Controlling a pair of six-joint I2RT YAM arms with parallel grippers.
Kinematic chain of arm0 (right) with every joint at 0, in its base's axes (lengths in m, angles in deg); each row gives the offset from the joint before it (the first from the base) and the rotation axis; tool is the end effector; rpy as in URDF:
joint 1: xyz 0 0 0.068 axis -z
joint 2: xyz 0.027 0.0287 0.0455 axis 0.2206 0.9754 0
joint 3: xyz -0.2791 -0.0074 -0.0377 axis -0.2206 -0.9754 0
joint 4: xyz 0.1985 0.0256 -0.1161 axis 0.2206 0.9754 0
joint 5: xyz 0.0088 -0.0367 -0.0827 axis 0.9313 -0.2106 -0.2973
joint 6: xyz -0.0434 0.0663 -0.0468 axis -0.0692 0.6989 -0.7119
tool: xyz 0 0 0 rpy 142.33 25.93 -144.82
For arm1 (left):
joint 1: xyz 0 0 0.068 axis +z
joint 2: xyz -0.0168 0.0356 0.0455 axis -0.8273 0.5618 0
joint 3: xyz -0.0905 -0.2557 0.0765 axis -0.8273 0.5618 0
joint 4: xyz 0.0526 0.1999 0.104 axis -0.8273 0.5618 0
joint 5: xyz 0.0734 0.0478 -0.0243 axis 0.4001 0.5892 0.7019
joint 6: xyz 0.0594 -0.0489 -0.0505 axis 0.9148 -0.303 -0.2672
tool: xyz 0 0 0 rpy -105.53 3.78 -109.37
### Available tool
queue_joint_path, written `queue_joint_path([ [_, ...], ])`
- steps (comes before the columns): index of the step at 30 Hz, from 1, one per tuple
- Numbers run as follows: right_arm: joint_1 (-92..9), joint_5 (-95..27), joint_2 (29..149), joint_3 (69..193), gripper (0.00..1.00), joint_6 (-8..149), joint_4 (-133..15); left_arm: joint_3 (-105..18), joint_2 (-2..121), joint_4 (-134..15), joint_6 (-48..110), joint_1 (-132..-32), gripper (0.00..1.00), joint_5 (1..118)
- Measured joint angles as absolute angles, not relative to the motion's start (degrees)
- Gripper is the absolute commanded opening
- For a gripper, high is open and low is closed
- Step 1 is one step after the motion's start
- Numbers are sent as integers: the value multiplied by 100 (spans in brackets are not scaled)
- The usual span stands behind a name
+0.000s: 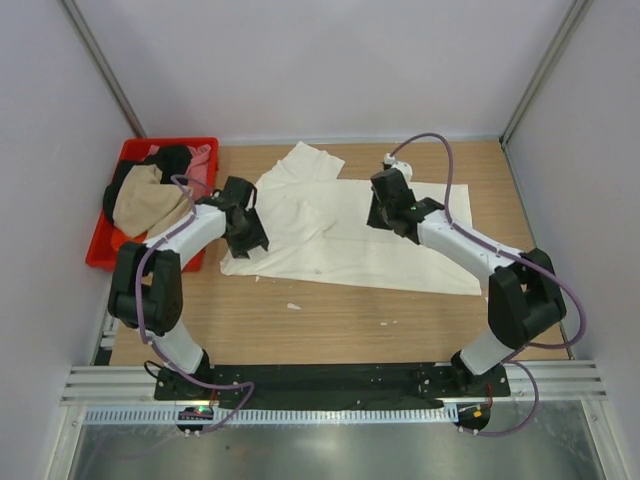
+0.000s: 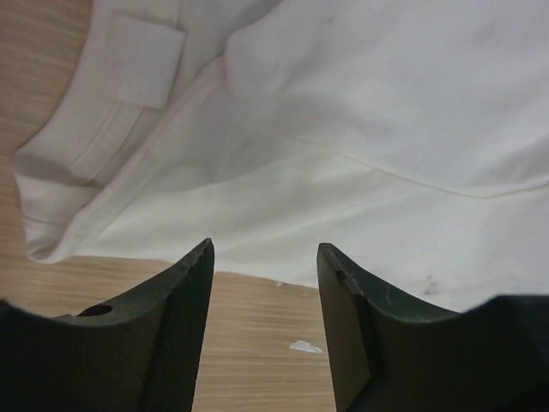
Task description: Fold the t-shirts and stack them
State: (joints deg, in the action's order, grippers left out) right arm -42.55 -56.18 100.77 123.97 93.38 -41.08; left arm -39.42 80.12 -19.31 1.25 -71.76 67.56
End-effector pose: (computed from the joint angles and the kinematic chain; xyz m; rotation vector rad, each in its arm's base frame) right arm 0.3266 0.1635 0.2486 0.1267 2.3015 0.2454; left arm 0.3149 -0.0905 0.1929 -0.6141 2.7076 -0.2828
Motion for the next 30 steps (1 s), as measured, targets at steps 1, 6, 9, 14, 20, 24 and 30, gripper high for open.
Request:
queue_joint_path([
  [1, -4200, -5620, 9924, 12226, 23, 9384, -3979, -3785, 8030, -1918, 121, -7176, 52, 6833],
  [6, -3562, -5513, 9389, 11140, 22, 9561, -3614, -3337, 8170, -1757, 82, -7165, 51, 7248],
  [9, -3079, -5450, 9301, 10550, 22, 9582, -3463, -3319, 8366, -1768, 73, -7165, 50, 7390],
  [14, -2443, -5419, 9293, 10104, 21, 9539, -3275, -3337, 8404, -1735, -26, -7183, 52, 7543],
  [20, -2104, -5400, 9293, 10016, 21, 9517, -3133, -2963, 8034, -1628, -69, -7235, 53, 7854],
  [24, -1964, -5415, 9199, 9984, 24, 9493, -2991, -2784, 7641, -1228, -148, -7362, 57, 7963],
  [30, -1728, -5496, 8676, 10217, 29, 9327, -2471, -3450, 6900, -668, -120, -7600, 57, 7775],
])
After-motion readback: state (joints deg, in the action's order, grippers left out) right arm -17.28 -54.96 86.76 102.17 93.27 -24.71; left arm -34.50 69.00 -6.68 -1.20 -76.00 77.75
